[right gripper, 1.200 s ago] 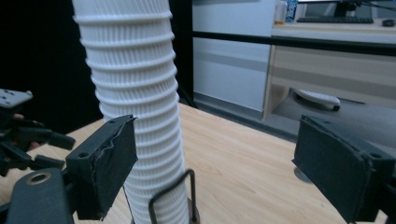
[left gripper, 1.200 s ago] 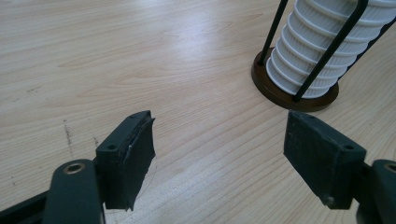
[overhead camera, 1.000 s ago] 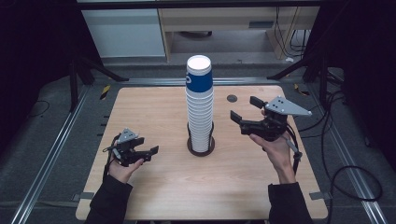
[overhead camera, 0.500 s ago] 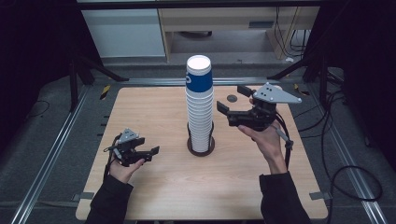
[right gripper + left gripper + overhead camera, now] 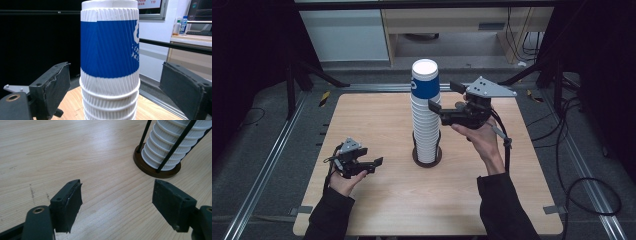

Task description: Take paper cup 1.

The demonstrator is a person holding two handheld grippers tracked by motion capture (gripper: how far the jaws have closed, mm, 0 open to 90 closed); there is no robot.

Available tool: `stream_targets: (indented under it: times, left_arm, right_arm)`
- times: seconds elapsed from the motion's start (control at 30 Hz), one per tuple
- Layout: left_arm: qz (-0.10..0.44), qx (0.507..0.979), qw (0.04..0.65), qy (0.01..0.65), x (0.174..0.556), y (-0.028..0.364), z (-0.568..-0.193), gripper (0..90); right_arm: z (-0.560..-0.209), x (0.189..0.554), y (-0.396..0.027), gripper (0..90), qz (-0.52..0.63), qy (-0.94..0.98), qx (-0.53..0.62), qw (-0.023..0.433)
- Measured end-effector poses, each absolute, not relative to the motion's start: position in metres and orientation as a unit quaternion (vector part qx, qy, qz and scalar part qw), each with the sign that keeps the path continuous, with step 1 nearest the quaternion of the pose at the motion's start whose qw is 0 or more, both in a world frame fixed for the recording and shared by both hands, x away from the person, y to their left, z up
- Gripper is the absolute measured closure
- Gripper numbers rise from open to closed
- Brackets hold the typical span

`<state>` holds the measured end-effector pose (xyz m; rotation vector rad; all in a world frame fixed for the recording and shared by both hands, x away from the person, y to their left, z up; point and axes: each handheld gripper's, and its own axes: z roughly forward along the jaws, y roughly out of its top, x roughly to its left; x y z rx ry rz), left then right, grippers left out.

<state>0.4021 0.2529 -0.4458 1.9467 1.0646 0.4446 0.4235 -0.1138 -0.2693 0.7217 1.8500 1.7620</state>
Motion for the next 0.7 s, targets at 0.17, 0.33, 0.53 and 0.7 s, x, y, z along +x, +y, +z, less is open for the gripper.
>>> stream_targets:
  times: [0.17,0.33,0.53,0.7]
  left_arm:
    - [0.177,0.779,0.425,0.426,0.402,0.253,-0.446,23.1]
    - [0.177,0.780,0.425,0.425,0.402,0.253,-0.446,23.0]
    - [0.176,0.781,0.424,0.424,0.402,0.252,-0.446,22.8]
    - [0.174,0.781,0.423,0.424,0.402,0.252,-0.447,22.8]
  right_arm:
    - [-0.269,0.432,-0.105,9.4,0.643,0.680,0.262,0.237]
    - [-0.267,0.439,-0.094,9.1,0.642,0.683,0.257,0.234]
    - [-0.266,0.448,-0.083,9.1,0.641,0.686,0.256,0.230]
    - [-0.269,0.455,-0.078,10.3,0.640,0.686,0.262,0.226]
